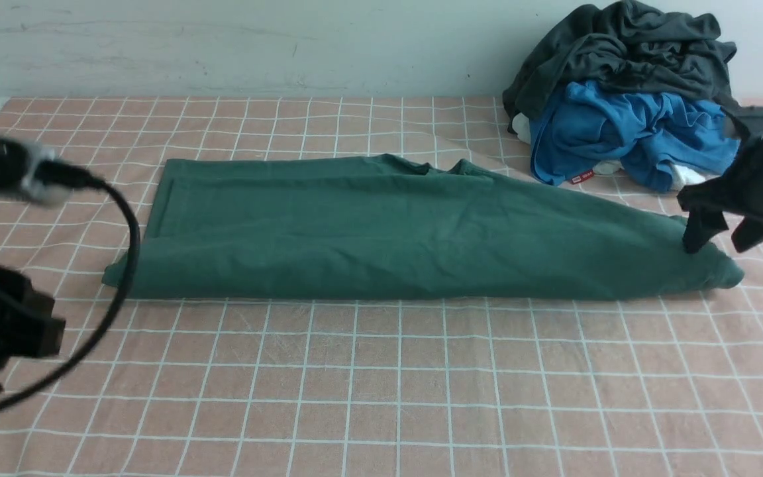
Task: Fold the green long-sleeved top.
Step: Use the right arm to clamp the right edge of the fabric
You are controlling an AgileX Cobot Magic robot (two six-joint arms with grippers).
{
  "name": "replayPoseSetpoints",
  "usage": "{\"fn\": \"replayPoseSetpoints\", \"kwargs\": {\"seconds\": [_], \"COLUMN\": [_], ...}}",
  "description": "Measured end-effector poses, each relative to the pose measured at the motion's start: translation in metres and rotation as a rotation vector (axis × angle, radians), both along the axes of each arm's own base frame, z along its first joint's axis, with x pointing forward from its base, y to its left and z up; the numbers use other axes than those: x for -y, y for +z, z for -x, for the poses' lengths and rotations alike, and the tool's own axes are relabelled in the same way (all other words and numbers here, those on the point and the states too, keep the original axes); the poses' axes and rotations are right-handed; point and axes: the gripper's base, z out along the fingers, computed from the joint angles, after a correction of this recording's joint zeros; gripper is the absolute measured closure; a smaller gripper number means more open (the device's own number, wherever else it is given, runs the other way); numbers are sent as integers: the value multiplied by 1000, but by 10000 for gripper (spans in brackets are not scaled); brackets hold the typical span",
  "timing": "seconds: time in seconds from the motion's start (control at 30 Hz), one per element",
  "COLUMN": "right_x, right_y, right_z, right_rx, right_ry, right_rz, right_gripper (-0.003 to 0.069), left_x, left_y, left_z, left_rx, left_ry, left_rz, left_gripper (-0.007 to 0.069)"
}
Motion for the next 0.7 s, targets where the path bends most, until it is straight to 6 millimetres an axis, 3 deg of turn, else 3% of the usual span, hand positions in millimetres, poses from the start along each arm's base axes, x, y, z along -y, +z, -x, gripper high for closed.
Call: {"fn": "replayPoseSetpoints", "kwargs": {"seconds": [0.1, 0.3, 0.4, 0.53, 0.57, 0.6, 0.63, 0.7], "right_x": [-1, -4, -7, -13, -13, -14, -14, -11], "right_y": [-13, -30, -30, -24, -24, -14, -13, 9], "right_z": [-2, -9, -11, -14, -14, -15, -15, -17], "right_rx": [-2, 15, 33, 26, 25, 22, 23, 50], "right_ry": [-10, -29, -7, 34, 35, 61, 63, 94], "right_rz": [-19, -70, -132, -186, -187, -185, -184, -139], "right_gripper": [181, 200, 301, 529, 540, 598, 598, 599], "left_x": [-3, -4, -4, -4, -4, -4, -4, -4], "left_y": [-19, -17, -14, -13, -13, -14, -14, -14], "left_z": [2, -6, -9, -9, -9, -9, -9, -8], "left_rx": [-58, 10, 56, 67, 67, 62, 59, 52], "left_ry": [7, -3, -11, -14, -14, -13, -13, -11], "left_rz": [-42, -70, -74, -79, -79, -80, -80, -82], "left_gripper": [350, 410, 431, 437, 437, 438, 438, 439]}}
